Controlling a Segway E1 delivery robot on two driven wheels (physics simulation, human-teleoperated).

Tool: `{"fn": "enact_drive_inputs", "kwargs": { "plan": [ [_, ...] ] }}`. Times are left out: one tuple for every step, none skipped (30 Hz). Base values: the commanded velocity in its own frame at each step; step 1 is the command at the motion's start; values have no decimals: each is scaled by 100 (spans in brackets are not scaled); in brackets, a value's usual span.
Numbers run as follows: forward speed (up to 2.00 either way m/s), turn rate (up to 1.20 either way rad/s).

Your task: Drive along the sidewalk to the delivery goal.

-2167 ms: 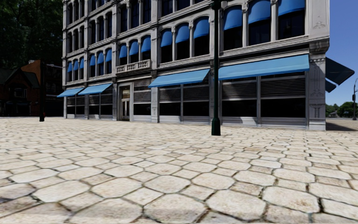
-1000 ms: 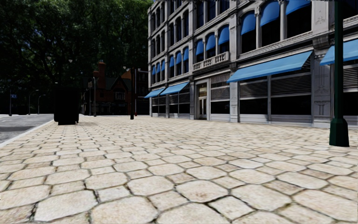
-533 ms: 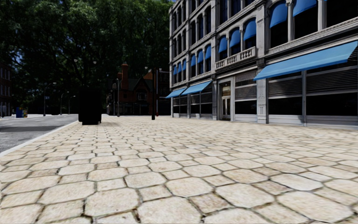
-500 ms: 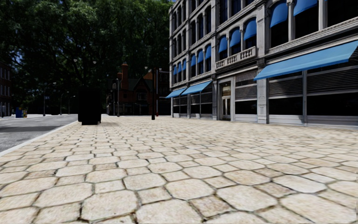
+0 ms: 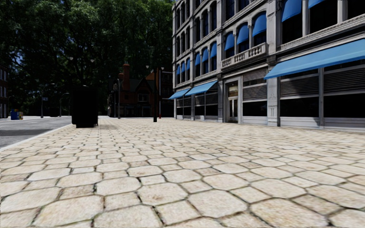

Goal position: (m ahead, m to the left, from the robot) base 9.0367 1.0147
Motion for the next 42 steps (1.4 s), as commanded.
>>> {"fn": "enact_drive_inputs", "kwargs": {
  "plan": [
    [149, 0],
    [149, 0],
    [149, 0],
    [149, 0],
    [149, 0],
    [149, 0],
    [149, 0],
    [149, 0],
    [149, 0],
    [149, 0],
    [149, 0],
    [149, 0],
    [149, 1],
    [149, 1],
    [148, 12],
    [148, 19],
    [148, 20],
    [148, 20],
    [148, 20],
    [148, 20],
    [148, 20],
    [148, 20],
    [148, 20],
    [148, 20],
    [148, 20],
    [148, 20],
    [148, 20],
    [148, 20],
    [148, 20],
    [148, 20],
    [148, 20],
    [148, 20],
    [148, 20],
    [148, 20],
    [148, 14],
    [148, 5],
    [148, 0],
    [148, 0],
    [148, 0],
    [148, 0],
    [148, 0],
    [148, 0]
  ]
}}
